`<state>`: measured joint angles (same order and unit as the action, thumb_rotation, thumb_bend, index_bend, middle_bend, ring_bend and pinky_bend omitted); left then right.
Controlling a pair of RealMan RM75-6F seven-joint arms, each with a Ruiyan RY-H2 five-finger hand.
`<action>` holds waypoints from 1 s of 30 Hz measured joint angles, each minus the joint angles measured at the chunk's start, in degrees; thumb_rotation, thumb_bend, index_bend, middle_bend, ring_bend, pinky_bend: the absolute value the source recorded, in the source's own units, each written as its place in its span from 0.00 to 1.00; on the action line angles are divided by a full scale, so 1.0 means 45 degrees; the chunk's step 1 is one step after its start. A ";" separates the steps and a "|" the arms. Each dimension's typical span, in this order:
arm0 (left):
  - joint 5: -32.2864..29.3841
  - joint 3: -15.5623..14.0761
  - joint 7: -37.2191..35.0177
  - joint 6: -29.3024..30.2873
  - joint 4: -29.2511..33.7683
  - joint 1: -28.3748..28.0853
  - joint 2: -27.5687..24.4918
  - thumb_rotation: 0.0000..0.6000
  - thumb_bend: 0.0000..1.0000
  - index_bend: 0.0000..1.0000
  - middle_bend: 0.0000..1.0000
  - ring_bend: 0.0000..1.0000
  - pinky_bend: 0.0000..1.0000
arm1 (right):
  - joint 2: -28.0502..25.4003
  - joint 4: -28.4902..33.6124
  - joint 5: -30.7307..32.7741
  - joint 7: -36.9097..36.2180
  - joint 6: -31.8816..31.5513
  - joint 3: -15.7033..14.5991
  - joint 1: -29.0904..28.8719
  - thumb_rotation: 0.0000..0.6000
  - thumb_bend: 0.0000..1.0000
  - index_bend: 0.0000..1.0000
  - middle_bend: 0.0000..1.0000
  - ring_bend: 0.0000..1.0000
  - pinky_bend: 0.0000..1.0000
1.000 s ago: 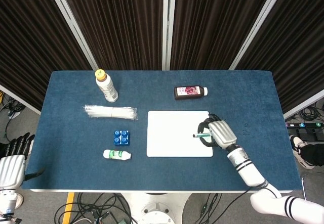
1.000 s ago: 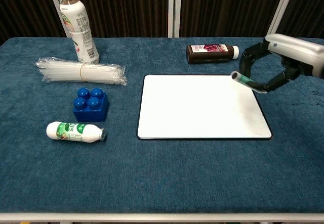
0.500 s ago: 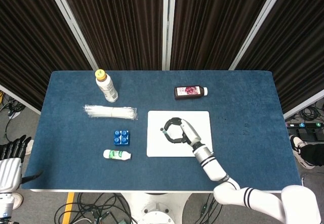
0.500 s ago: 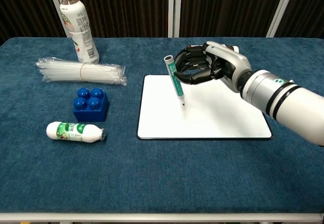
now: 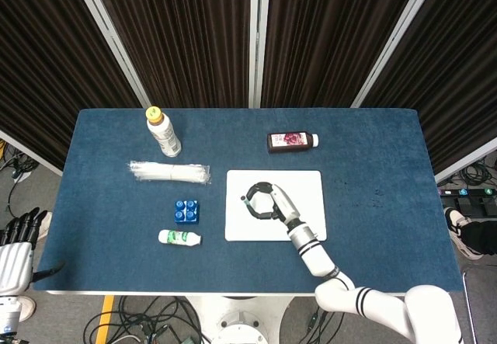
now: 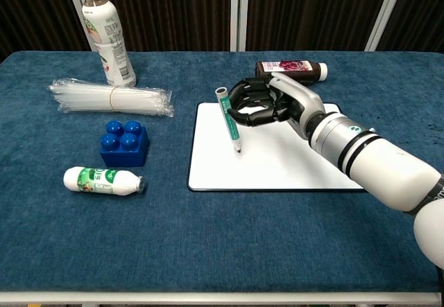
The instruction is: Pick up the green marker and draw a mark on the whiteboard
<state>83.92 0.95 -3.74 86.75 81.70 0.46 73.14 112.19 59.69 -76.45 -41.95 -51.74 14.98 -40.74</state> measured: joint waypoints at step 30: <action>-0.0097 0.0069 0.0256 -0.0166 0.0129 -0.0070 -0.0042 1.00 0.00 0.03 0.00 0.00 0.00 | -0.0527 -0.0193 0.0105 0.0261 0.0309 0.0201 -0.0265 1.00 0.46 0.63 0.54 0.28 0.13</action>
<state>83.48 1.26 -2.59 86.00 82.28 0.15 72.95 109.82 58.82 -75.97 -40.77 -50.35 15.89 -41.94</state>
